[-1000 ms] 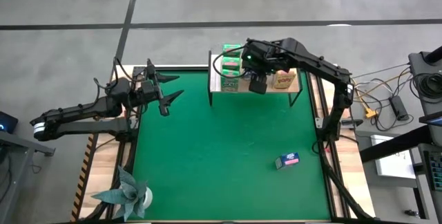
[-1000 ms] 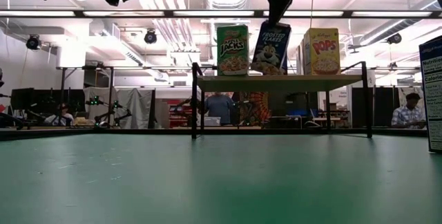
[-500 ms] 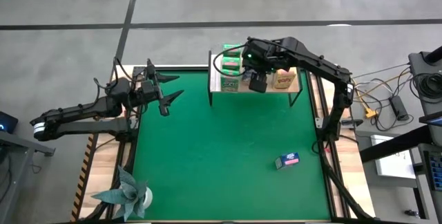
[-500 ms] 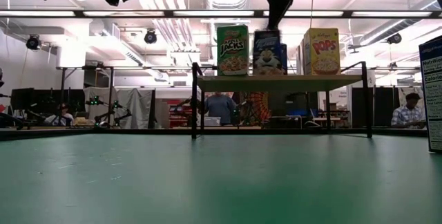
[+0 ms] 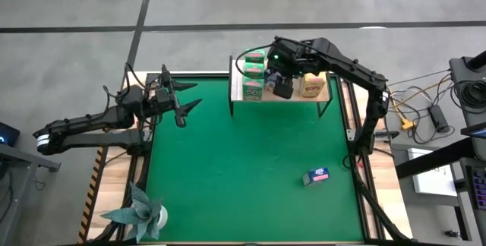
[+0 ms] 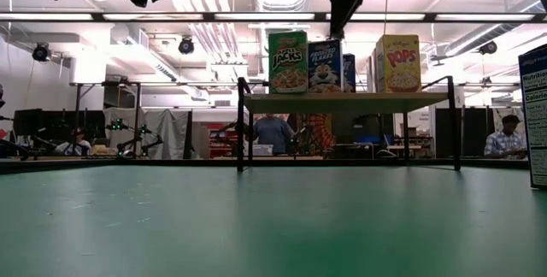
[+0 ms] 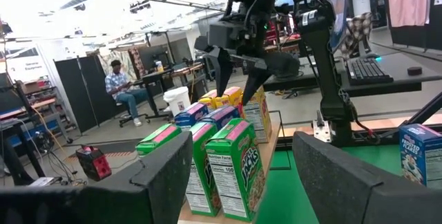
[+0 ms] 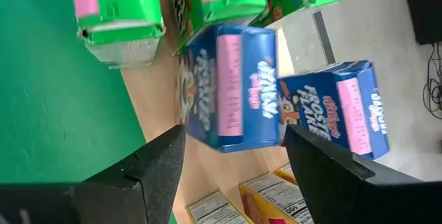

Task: Stack cereal on shelf
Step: Put the left blue cereal box on the shelf aligned with the other blue cereal box

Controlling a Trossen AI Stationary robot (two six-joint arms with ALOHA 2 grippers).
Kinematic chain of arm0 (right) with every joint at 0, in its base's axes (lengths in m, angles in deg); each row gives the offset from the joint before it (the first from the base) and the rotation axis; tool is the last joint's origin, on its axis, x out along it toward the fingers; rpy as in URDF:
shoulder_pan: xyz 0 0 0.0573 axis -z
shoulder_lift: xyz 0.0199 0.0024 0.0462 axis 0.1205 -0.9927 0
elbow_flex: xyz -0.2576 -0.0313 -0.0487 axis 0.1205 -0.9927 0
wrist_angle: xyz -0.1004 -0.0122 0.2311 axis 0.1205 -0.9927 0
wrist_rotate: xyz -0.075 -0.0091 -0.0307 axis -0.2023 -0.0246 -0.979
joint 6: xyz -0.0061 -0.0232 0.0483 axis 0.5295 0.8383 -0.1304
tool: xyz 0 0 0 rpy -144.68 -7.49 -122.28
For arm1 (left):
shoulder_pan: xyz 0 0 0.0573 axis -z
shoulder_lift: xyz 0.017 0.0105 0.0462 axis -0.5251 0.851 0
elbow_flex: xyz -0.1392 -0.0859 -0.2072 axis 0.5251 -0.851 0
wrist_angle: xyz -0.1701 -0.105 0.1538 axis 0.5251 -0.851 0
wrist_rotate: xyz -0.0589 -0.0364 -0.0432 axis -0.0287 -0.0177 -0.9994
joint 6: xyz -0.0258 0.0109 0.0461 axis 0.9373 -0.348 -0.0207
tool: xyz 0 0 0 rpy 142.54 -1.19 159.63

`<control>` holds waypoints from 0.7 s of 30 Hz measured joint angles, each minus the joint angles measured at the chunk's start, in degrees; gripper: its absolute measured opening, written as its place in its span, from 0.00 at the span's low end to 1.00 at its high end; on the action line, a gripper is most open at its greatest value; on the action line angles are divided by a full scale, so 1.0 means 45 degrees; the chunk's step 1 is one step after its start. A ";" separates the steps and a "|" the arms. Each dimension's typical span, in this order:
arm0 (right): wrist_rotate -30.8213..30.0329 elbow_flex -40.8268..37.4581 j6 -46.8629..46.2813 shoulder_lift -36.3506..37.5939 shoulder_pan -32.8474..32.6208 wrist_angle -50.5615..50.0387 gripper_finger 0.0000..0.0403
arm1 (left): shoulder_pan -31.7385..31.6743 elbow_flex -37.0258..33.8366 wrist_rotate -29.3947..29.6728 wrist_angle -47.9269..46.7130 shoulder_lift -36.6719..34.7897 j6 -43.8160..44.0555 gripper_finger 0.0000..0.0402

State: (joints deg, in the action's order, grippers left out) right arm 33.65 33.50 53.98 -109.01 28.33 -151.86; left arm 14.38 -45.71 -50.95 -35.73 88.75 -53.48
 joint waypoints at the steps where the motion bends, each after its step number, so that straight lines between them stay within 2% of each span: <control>1: 0.0000 0.0106 -0.0008 0.0000 0.0000 0.0013 0.59 | 0.0000 0.0000 0.0000 -0.0003 0.0000 0.0000 0.58; 7: 0.0000 0.0327 0.0280 0.0019 0.0000 0.0945 0.48 | 0.0000 0.0000 0.0000 0.0001 0.0000 -0.0002 0.58; 18: 0.0005 -0.0604 0.1183 -0.0005 0.0217 0.2143 0.08 | 0.0000 0.0000 0.0000 -0.0004 0.0000 -0.0063 0.58; 21: 0.0000 -0.0919 0.1219 -0.0005 0.0272 0.2120 0.03 | 0.0000 0.0000 0.0000 -0.0004 0.0000 -0.0097 0.58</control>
State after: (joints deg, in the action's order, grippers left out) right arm 33.65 29.36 59.46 -109.03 29.55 -142.32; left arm 14.38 -45.71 -50.95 -35.75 88.75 -53.92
